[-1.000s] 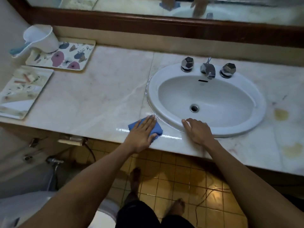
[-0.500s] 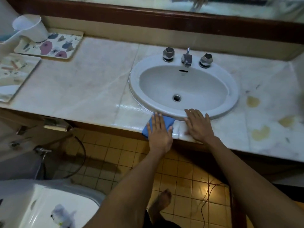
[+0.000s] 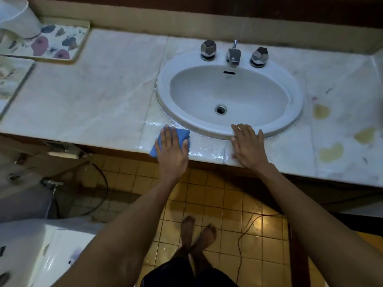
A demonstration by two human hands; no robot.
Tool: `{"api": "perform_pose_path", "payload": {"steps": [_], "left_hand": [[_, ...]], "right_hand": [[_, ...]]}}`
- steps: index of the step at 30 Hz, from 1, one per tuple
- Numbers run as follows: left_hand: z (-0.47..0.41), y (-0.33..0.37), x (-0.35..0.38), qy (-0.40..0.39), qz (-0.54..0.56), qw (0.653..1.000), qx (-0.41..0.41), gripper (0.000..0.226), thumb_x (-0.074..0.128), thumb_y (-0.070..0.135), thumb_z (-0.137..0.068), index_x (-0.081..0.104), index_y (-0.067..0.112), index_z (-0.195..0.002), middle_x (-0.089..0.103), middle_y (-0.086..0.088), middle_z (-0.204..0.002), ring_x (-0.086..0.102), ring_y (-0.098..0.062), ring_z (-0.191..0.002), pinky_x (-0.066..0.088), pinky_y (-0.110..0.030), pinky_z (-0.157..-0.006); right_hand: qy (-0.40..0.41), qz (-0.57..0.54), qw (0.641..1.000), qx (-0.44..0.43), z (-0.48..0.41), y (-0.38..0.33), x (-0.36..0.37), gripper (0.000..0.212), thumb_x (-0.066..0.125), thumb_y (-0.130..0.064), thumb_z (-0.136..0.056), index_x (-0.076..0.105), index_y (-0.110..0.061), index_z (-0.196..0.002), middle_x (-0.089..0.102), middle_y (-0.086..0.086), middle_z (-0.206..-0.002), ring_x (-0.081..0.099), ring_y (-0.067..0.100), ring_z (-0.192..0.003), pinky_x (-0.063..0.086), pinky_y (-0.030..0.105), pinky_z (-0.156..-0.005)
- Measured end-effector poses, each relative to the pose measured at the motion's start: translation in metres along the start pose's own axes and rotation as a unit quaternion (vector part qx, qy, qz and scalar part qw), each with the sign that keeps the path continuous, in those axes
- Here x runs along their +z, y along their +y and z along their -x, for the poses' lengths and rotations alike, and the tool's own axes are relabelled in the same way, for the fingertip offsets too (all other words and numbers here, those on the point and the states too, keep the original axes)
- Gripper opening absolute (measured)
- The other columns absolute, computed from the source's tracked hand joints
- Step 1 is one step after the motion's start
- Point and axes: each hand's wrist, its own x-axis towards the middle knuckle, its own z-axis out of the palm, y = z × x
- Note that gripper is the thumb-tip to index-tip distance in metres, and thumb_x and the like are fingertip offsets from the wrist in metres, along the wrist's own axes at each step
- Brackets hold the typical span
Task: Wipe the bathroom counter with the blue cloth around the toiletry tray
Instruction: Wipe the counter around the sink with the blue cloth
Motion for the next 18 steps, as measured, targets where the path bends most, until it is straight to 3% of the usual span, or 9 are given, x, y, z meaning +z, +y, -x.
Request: {"api": "perform_pose_path", "payload": {"steps": [6,11,14,18], "left_hand": [[0.048,0.117,0.041,-0.05,0.065,0.996,0.022,0.069,0.022,0.048,-0.106,0.007,0.008,-0.16,-0.001,-0.012,-0.168,-0.006,-0.024,-0.155,-0.002,-0.047,-0.125],[0.074,0.171,0.063,-0.086,0.063,0.992,0.067,0.069,0.023,0.046,-0.107,0.0,0.008,-0.159,-0.009,-0.014,-0.167,-0.011,-0.027,-0.154,-0.009,-0.046,-0.123],[0.077,0.19,0.069,-0.109,0.045,0.988,0.102,0.069,0.023,0.046,-0.107,-0.002,0.009,-0.159,-0.012,-0.012,-0.167,-0.013,-0.026,-0.154,-0.012,-0.045,-0.122],[0.077,0.223,0.08,-0.144,0.028,0.976,0.159,0.068,0.021,0.044,-0.107,-0.003,0.008,-0.159,-0.012,-0.012,-0.167,-0.014,-0.026,-0.154,-0.015,-0.044,-0.121]], "right_hand": [[0.001,-0.034,0.999,0.021,0.012,0.03,-0.01,0.051,0.025,-0.032,-0.103,0.034,-0.023,-0.152,0.031,0.011,-0.159,0.024,0.032,-0.147,0.022,0.054,-0.116],[-0.005,-0.034,0.994,0.1,0.052,0.08,-0.019,0.05,0.026,-0.032,-0.106,0.026,-0.024,-0.155,0.017,0.006,-0.165,0.015,0.029,-0.151,0.012,0.053,-0.119],[0.003,-0.064,0.986,0.151,0.081,0.112,-0.029,0.051,0.027,-0.031,-0.107,0.025,-0.017,-0.155,0.018,0.012,-0.164,0.013,0.029,-0.151,0.011,0.05,-0.121],[0.057,-0.12,0.967,0.216,0.12,0.157,-0.038,0.054,0.027,-0.036,-0.103,0.036,-0.012,-0.149,0.029,0.015,-0.159,0.024,0.031,-0.147,0.02,0.049,-0.119]]}}
